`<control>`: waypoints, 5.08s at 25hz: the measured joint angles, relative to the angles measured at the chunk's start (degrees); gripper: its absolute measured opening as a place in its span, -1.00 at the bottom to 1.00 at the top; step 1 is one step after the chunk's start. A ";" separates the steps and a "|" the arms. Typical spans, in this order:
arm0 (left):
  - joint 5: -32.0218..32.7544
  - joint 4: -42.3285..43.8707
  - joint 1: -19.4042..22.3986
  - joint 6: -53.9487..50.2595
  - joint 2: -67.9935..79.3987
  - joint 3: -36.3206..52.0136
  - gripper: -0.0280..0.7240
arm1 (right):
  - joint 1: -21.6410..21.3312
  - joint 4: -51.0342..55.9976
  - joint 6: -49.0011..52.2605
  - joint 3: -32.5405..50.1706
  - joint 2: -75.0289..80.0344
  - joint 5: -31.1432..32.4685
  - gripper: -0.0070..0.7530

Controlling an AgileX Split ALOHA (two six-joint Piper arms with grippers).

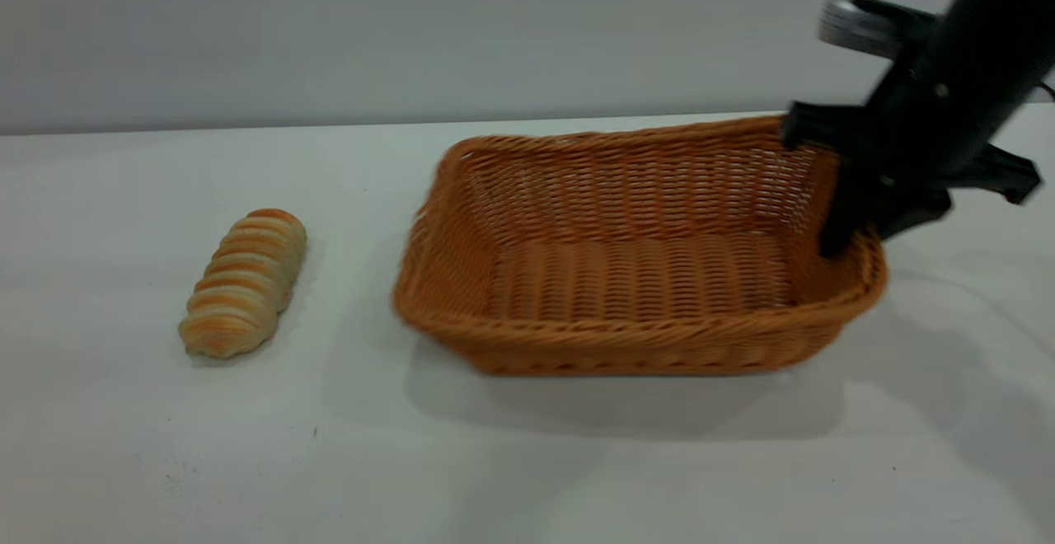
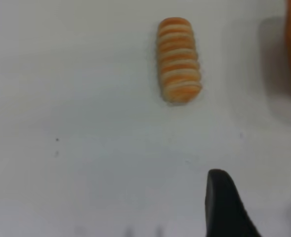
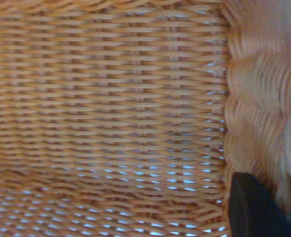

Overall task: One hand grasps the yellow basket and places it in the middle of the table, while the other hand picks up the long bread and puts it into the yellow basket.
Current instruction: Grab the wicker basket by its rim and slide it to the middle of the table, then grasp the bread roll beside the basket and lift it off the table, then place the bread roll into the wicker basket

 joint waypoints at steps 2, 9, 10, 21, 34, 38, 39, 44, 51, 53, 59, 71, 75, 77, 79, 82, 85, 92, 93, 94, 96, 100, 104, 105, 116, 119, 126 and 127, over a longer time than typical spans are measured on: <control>0.00 -0.82 0.00 0.00 0.00 0.00 0.14 | 1.39 2.73 -3.07 -0.25 0.05 0.67 -0.72; 0.00 -0.82 0.00 0.00 0.00 0.00 0.14 | 5.19 5.08 -6.04 -0.25 0.47 -2.77 -0.72; 0.00 -0.82 0.00 0.00 0.00 0.00 0.14 | 5.46 5.20 -6.12 -0.25 0.47 -3.62 -0.71; 0.00 -0.82 0.00 0.00 0.00 0.00 0.14 | 5.90 5.58 -7.67 -0.25 0.47 -5.79 0.42; -2.77 -0.82 0.00 -0.32 9.39 0.00 0.14 | 5.90 -7.56 -13.22 -0.25 -9.40 -0.23 0.56; -7.91 -0.82 0.00 -1.54 16.28 -0.05 0.14 | 5.90 -10.22 -13.38 -0.25 -15.96 2.42 0.56; -9.26 -0.82 0.00 -1.68 18.07 -0.05 0.14 | 5.90 -10.84 -13.51 -0.25 -17.74 3.13 0.56; -13.76 -0.82 0.00 -1.83 26.02 -0.26 0.14 | 5.90 -11.87 -15.31 -0.25 -26.84 7.01 0.56; -22.17 -2.40 0.00 -1.89 36.05 -1.38 0.14 | 5.90 -11.87 -17.75 -0.25 -39.62 12.25 0.56; -22.93 -2.45 0.00 -1.89 39.12 -3.05 0.14 | 5.90 -11.81 -18.13 -0.25 -42.85 14.17 0.56; -23.39 -2.50 0.00 -1.78 47.99 -10.26 0.14 | 5.90 -11.70 -19.29 -0.16 -51.71 20.28 0.56; -23.63 -2.50 0.00 0.13 66.30 -20.78 0.14 | 5.90 -10.02 -19.71 7.63 -65.67 24.21 0.56; -25.44 -2.44 0.00 0.13 72.96 -24.66 0.14 | 5.90 -8.95 -19.71 8.36 -69.92 26.21 0.56; -26.09 -2.38 0.00 0.13 76.19 -26.77 0.14 | 5.90 -8.65 -19.71 8.41 -71.58 26.99 0.56; -26.27 -2.32 0.00 0.25 79.55 -29.17 0.14 | 5.90 -8.54 -19.71 8.41 -73.18 27.51 0.56; -26.42 -2.32 0.00 1.15 83.74 -32.37 0.14 | 5.90 -8.35 -19.71 8.41 -74.58 28.71 0.56; -26.47 -2.32 0.00 1.44 87.18 -34.80 0.14 | 5.90 -8.01 -19.71 8.41 -75.26 30.23 0.56; -28.62 -0.82 0.00 1.68 92.90 -36.97 0.14 | 5.90 -6.74 -19.71 8.41 -75.38 31.30 0.56; -29.04 -0.30 0.00 1.68 93.25 -37.09 0.14 | 5.90 -6.69 -19.71 8.41 -75.38 31.32 0.56; -29.26 0.08 0.00 1.68 93.53 -37.09 0.13 | 5.90 -6.64 -19.71 8.41 -75.38 31.37 0.56; -29.51 1.09 0.00 1.68 93.77 -37.09 0.07 | 5.90 -6.64 -19.71 8.41 -75.38 31.44 0.56; -29.50 2.39 0.36 1.68 93.80 -37.09 -0.31 | 5.90 -6.59 -19.71 8.41 -75.38 31.43 0.56; -29.10 2.97 1.53 1.75 93.80 -37.09 -0.81 | 5.90 -6.59 -19.71 8.41 -75.38 31.45 0.56; -28.91 3.28 1.71 1.80 93.80 -37.15 -0.85 | 5.90 -6.59 -19.71 8.41 -75.38 31.45 0.56; -22.43 3.55 3.02 1.53 82.46 -38.17 -0.85 | 5.90 -6.54 -19.71 8.41 -75.38 31.29 0.56; -22.01 1.53 1.78 1.41 76.53 -38.17 -0.86 | 5.90 -6.54 -19.75 8.41 -75.38 31.22 0.56; -23.97 -0.82 -9.28 1.41 71.50 -38.17 -0.86 | 5.90 -6.54 -19.82 8.41 -75.38 31.22 0.56; -24.24 -0.82 -11.27 1.41 71.50 -38.17 -0.86 | 5.90 -6.54 -20.06 8.41 -75.38 31.17 0.56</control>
